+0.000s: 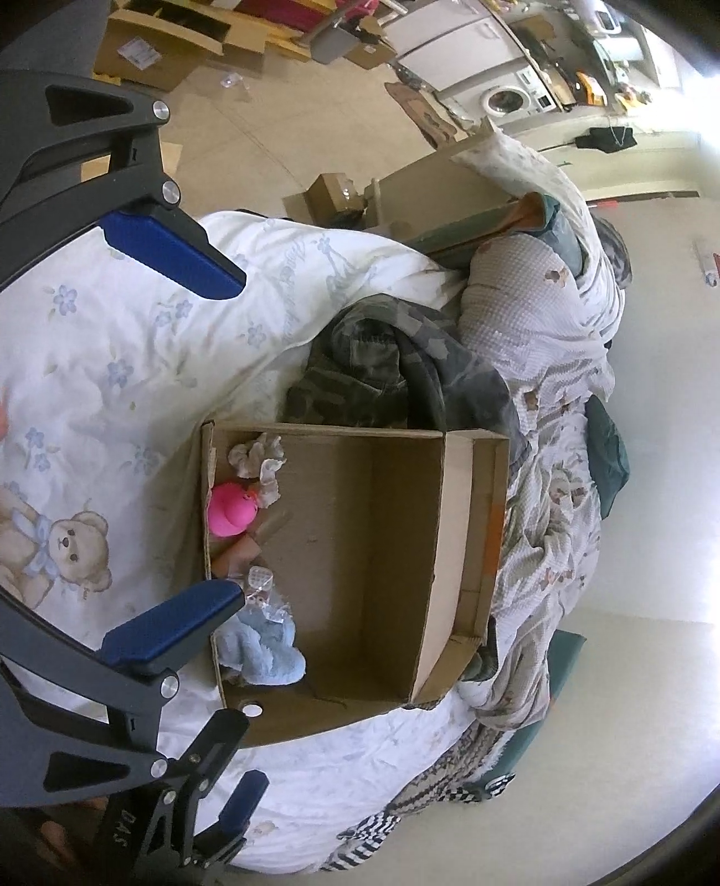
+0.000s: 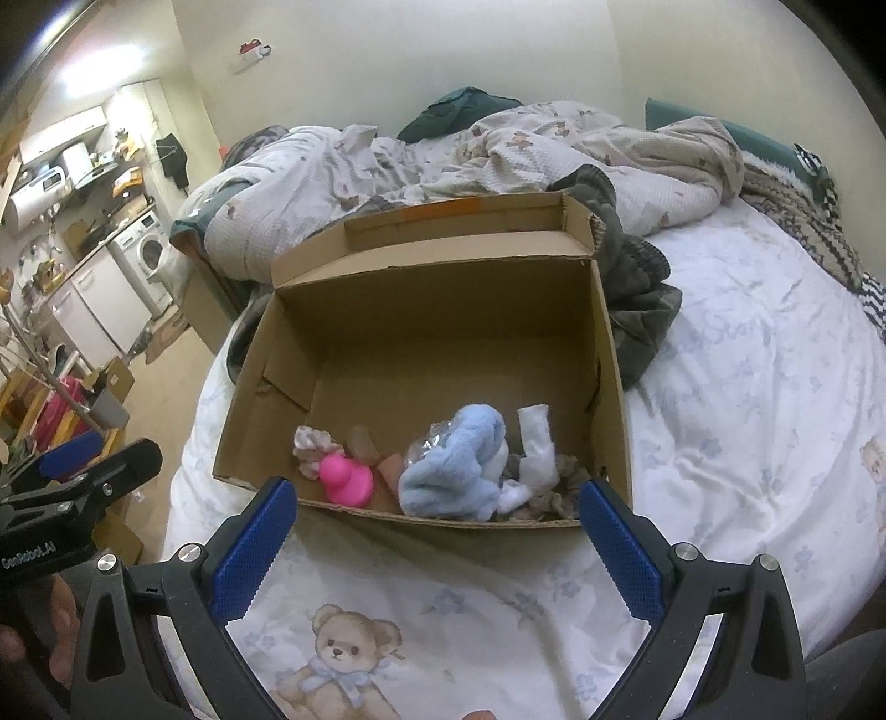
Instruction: Organize soft objects
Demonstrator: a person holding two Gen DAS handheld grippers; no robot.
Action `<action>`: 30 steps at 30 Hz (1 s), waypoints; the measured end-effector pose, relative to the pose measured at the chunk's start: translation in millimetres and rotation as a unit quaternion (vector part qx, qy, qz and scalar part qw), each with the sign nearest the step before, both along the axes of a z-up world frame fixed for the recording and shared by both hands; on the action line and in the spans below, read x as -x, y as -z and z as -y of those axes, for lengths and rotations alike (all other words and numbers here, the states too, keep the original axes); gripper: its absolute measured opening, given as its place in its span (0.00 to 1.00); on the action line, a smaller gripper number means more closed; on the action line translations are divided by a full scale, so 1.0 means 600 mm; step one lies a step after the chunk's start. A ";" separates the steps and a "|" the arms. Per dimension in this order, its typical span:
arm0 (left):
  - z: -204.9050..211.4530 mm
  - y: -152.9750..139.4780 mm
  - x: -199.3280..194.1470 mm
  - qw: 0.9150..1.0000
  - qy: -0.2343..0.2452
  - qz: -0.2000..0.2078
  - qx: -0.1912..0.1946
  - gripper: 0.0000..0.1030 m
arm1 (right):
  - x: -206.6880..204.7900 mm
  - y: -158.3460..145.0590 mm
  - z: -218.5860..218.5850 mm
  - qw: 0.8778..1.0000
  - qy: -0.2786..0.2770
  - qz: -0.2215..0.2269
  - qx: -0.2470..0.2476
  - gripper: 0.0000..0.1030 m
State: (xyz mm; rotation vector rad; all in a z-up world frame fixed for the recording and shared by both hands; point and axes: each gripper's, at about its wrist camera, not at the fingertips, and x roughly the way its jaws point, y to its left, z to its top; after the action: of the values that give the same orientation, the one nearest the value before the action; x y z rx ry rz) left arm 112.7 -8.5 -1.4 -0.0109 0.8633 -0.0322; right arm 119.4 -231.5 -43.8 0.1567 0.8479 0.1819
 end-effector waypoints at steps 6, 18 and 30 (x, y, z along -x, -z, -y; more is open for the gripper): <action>0.003 0.004 0.000 1.000 0.002 -0.004 0.001 0.98 | 0.000 -0.002 0.002 1.000 0.007 0.006 0.006 1.00; 0.006 0.008 -0.001 1.000 0.003 -0.009 -0.002 0.98 | -0.002 -0.004 0.007 1.000 0.013 0.004 0.005 1.00; 0.002 0.011 -0.002 1.000 0.001 -0.011 0.000 0.98 | -0.001 -0.008 0.011 1.000 0.018 0.008 0.001 1.00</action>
State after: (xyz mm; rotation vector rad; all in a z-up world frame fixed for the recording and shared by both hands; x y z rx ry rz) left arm 114.1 -9.6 -7.7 -0.0102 0.8862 -0.0333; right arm 119.9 -238.1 -39.0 0.1686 0.8282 0.1480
